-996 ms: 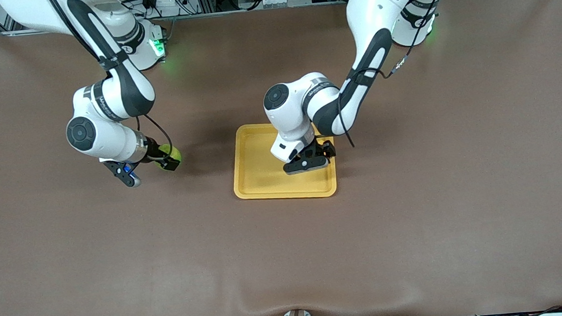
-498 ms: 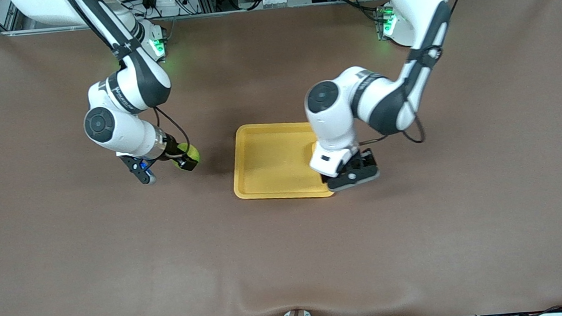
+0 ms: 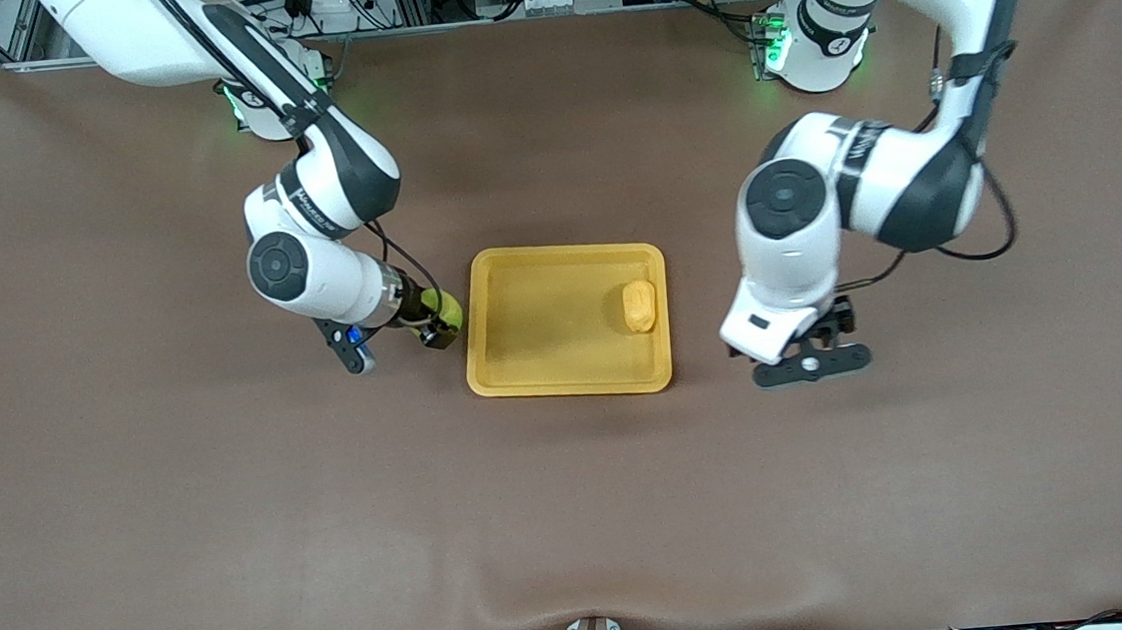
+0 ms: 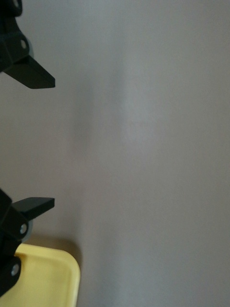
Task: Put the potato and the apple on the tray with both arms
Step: 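Release the potato and withdraw the left gripper while the right carries the apple, then lower the green apple onto the tray and open the right gripper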
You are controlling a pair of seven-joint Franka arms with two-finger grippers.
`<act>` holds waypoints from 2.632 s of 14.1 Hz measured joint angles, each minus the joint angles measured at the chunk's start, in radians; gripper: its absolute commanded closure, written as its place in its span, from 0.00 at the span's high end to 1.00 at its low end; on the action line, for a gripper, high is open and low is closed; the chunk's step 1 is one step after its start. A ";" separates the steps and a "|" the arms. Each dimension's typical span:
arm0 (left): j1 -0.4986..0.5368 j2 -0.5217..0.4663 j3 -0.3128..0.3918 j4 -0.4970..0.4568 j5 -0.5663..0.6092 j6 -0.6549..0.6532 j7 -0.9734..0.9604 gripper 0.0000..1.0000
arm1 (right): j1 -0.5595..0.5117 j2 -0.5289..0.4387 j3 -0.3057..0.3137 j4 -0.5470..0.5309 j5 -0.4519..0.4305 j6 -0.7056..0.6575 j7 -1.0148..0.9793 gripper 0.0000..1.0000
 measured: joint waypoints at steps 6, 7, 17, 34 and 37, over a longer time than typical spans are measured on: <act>0.163 -0.152 0.000 -0.005 -0.186 -0.180 0.382 1.00 | 0.105 0.090 0.001 0.042 -0.072 0.055 0.194 0.00; 0.186 -0.176 0.000 -0.008 -0.211 -0.201 0.417 1.00 | 0.113 0.112 0.001 0.047 -0.095 0.071 0.222 0.00; 0.236 -0.422 0.007 -0.148 -0.277 -0.266 0.643 1.00 | 0.137 0.187 0.001 0.066 -0.118 0.149 0.278 0.00; 0.251 -0.420 -0.006 -0.014 -0.279 -0.442 0.695 1.00 | 0.122 0.170 -0.007 0.225 -0.123 -0.050 0.303 1.00; 0.259 -0.421 0.004 0.003 -0.292 -0.442 0.688 1.00 | 0.095 0.154 -0.011 0.291 -0.126 -0.089 0.301 1.00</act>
